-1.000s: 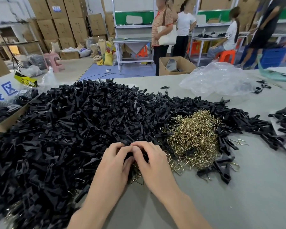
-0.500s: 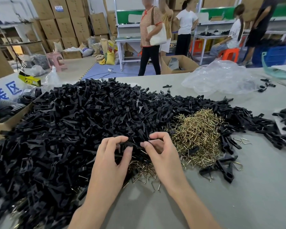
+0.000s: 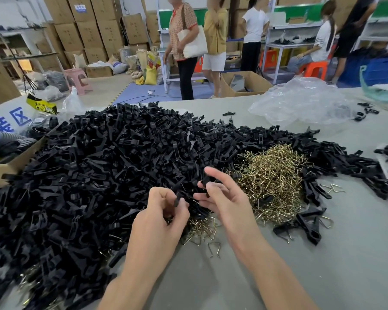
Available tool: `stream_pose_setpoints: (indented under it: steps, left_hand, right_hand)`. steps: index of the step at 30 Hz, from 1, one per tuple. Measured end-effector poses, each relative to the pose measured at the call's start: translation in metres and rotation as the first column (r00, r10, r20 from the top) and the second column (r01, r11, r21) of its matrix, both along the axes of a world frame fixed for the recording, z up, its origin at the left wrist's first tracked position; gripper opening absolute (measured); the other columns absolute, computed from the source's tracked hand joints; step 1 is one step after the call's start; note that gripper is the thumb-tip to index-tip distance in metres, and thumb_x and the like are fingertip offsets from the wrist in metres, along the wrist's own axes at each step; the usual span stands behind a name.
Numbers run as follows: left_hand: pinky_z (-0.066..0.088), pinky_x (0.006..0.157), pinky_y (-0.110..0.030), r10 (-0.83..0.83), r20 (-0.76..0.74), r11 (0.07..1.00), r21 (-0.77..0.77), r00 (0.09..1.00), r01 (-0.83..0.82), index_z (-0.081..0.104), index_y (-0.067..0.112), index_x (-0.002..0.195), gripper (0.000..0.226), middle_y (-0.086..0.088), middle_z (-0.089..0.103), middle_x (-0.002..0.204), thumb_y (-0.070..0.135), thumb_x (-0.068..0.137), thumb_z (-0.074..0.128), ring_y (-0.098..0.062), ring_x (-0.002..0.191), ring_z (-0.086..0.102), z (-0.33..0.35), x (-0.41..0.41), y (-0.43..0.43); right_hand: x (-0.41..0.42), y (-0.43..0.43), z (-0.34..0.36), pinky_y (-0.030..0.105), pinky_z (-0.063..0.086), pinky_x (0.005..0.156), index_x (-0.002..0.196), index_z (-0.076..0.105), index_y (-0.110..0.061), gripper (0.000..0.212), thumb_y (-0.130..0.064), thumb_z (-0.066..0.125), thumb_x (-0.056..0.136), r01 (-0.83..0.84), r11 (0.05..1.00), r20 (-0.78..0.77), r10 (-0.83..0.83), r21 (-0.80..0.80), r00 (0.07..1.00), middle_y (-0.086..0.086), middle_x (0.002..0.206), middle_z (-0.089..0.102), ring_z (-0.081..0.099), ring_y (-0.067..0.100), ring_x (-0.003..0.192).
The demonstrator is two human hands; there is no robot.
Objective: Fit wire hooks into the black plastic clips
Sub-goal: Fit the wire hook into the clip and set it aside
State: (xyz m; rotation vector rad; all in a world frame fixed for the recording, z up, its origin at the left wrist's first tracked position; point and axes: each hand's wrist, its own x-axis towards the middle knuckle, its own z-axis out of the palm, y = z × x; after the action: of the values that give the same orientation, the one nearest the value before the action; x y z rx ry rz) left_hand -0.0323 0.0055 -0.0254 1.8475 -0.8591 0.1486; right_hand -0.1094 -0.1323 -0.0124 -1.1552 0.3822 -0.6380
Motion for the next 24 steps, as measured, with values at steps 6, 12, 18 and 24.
stream_pose_setpoints:
  steps: [6,12,18,24]
  left_hand:
    - [0.038,0.045,-0.014,0.034,-0.012,0.995,-0.088,0.999,-0.035,0.04,0.038,0.094,0.02,0.019,0.072,0.083,0.052,0.086,0.051,-0.005,0.05,0.056,0.002,-0.001,0.0]
    - [0.052,0.057,-0.022,0.037,-0.043,0.987,-0.154,0.998,-0.043,0.041,0.043,0.1,0.014,0.019,0.074,0.089,0.046,0.089,0.05,-0.011,0.073,0.071,0.002,0.0,0.002]
    - [0.052,0.06,-0.028,0.021,-0.052,0.983,-0.179,0.998,-0.03,0.052,0.047,0.119,0.029,0.013,0.075,0.094,0.038,0.093,0.044,-0.013,0.076,0.071,0.006,-0.001,0.002]
    - [0.049,0.078,-0.012,-0.063,-0.26,0.961,-0.275,0.964,-0.012,0.065,0.042,0.118,0.026,0.001,0.073,0.09,0.031,0.105,0.045,-0.012,0.085,0.068,0.013,-0.003,-0.001]
  right_hand:
    - [0.002,0.004,-0.002,0.025,0.057,0.087,0.112,0.075,-0.027,0.036,0.001,0.059,0.097,-0.116,0.993,0.0,0.116,0.033,0.993,0.004,0.113,0.073,0.074,0.021,0.102]
    - [-0.001,0.007,-0.001,0.016,0.053,0.089,0.125,0.066,-0.039,0.044,-0.007,0.069,0.094,-0.142,0.971,-0.043,0.136,-0.191,0.99,-0.007,0.114,0.073,0.072,0.011,0.104]
    - [-0.002,0.007,0.0,0.025,0.055,0.075,0.114,0.072,-0.028,0.025,-0.029,0.048,0.105,-0.087,0.967,-0.067,0.073,-0.238,0.995,-0.01,0.082,0.068,0.067,0.012,0.078]
    - [-0.001,0.006,0.0,0.025,0.054,0.06,0.111,0.069,-0.018,0.028,-0.027,0.042,0.108,-0.118,0.982,-0.068,0.109,-0.147,0.992,0.001,0.093,0.069,0.068,0.015,0.069]
